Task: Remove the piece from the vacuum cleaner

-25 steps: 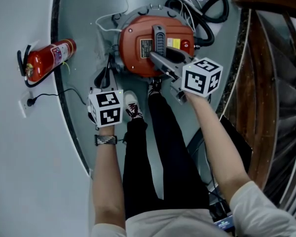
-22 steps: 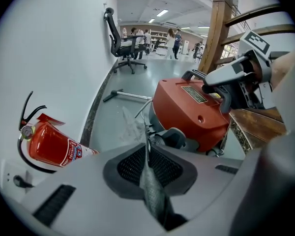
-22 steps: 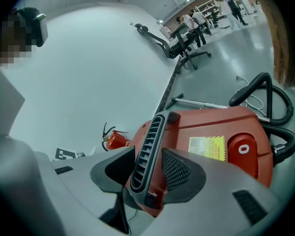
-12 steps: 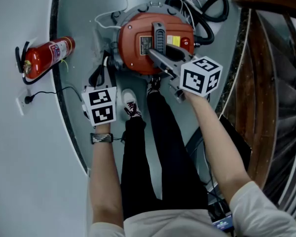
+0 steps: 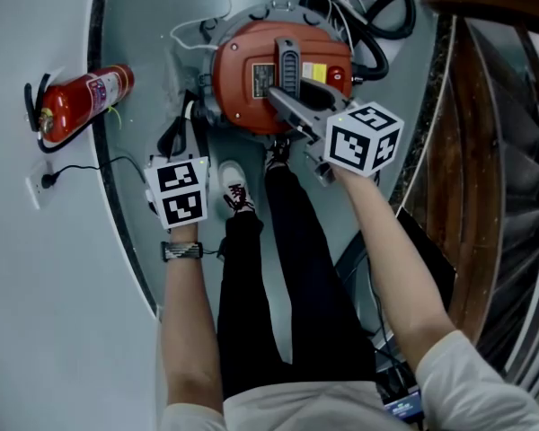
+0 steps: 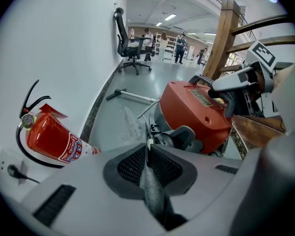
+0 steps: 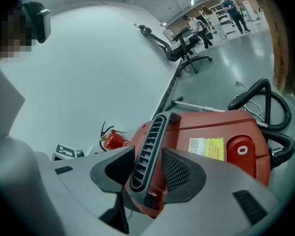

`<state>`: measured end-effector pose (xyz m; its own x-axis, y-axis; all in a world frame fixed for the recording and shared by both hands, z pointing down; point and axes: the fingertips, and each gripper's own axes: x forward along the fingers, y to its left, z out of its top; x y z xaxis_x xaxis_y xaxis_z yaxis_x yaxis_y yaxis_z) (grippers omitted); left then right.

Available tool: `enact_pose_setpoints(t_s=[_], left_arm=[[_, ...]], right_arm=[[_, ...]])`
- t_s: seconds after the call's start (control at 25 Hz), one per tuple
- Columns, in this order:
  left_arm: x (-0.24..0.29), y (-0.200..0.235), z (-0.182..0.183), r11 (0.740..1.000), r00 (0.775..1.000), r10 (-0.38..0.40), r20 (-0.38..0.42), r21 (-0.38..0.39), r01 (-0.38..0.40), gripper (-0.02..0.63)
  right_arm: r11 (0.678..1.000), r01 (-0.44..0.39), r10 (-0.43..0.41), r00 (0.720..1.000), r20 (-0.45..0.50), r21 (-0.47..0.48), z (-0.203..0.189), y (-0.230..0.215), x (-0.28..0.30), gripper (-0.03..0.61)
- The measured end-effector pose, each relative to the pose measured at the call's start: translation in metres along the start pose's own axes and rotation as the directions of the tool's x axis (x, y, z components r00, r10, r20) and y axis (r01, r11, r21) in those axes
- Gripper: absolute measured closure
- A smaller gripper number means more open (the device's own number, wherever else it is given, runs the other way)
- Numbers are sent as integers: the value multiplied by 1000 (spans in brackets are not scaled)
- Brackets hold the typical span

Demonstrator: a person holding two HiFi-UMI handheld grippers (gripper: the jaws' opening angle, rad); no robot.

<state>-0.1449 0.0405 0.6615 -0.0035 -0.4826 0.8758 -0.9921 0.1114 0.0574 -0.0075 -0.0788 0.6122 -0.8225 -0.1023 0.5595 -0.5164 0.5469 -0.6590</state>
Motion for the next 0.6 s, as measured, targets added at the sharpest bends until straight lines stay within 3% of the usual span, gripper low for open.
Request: enact_pose_setpoints(t_s=[0.6], left_arm=[[0,4,-1,998,1000,20,-11,-53,-21,583]], right_arm=[[1000,6,-6,1000,4,-15,1,0,0,396]])
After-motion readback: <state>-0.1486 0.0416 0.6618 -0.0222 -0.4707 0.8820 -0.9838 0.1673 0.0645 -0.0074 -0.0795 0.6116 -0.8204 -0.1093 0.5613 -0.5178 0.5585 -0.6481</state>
